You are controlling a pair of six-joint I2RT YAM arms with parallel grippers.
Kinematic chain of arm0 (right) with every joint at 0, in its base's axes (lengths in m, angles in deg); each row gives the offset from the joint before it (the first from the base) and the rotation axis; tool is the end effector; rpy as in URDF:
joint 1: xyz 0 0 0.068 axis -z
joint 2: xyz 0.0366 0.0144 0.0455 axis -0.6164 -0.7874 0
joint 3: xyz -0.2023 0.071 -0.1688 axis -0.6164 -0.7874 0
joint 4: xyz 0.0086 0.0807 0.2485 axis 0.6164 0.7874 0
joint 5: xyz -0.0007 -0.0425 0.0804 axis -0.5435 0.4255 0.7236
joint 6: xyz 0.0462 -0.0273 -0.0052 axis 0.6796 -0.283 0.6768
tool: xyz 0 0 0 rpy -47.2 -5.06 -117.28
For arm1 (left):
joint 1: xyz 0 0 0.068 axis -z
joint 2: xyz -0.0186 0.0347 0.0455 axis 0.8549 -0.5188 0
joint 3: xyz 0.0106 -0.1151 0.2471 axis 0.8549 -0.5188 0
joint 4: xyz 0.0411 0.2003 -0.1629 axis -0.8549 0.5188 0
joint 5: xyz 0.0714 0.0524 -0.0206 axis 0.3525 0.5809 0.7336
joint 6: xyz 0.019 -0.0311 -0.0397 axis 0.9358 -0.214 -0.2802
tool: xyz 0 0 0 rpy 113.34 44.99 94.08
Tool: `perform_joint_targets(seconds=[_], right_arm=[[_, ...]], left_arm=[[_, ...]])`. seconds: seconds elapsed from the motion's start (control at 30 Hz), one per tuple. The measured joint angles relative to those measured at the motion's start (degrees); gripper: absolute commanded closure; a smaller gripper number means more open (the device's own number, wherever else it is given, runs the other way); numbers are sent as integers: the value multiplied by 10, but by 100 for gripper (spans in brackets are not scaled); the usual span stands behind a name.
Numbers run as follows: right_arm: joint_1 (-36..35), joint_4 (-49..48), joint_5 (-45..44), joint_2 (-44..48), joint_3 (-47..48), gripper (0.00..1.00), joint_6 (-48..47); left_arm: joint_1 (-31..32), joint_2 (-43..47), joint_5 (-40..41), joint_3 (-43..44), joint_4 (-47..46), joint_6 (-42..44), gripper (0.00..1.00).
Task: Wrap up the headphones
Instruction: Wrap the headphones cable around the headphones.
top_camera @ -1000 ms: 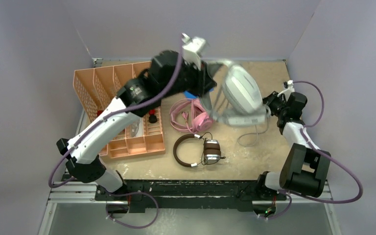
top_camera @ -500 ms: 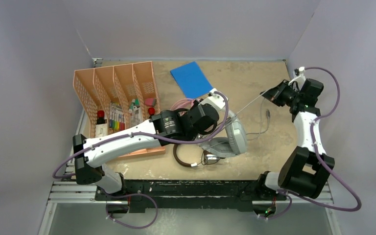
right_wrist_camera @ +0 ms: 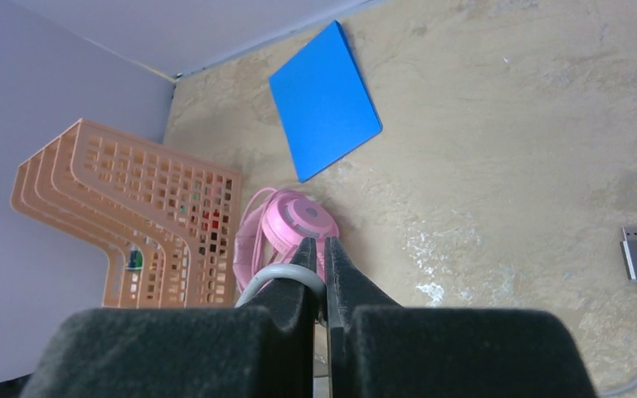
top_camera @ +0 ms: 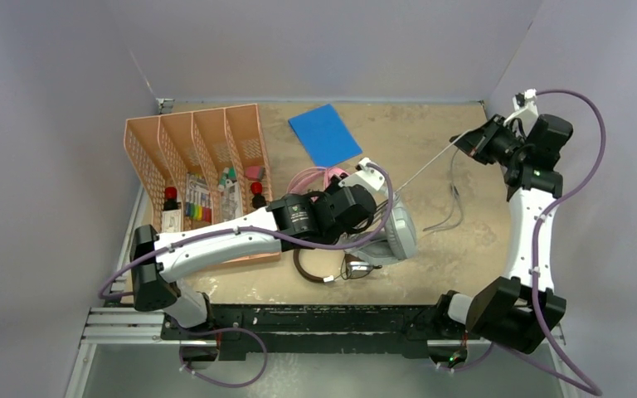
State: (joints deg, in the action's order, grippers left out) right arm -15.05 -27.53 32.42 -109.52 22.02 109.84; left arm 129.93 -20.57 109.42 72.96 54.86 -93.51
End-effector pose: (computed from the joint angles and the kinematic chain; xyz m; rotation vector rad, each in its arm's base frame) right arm 0.2589 -0.0831 0.3870 0.2088 1.8201 0.7102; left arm 0.1319 -0.3106 0.3598 0.7499 1.9726 0.0696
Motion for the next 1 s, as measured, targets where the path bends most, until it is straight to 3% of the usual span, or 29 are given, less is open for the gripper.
perform_joint_targets(seconds=[0.6, 0.8, 1.0], right_arm=[[-18, 112, 57, 15, 179, 100, 0], [-81, 119, 72, 3, 246, 100, -5], [-91, 132, 89, -3, 281, 100, 1]], left_arm=[[-50, -68, 5, 37, -40, 15, 100], [-97, -141, -2, 138, -13, 32, 100], [-154, -207, -10, 241, -9, 21, 100]])
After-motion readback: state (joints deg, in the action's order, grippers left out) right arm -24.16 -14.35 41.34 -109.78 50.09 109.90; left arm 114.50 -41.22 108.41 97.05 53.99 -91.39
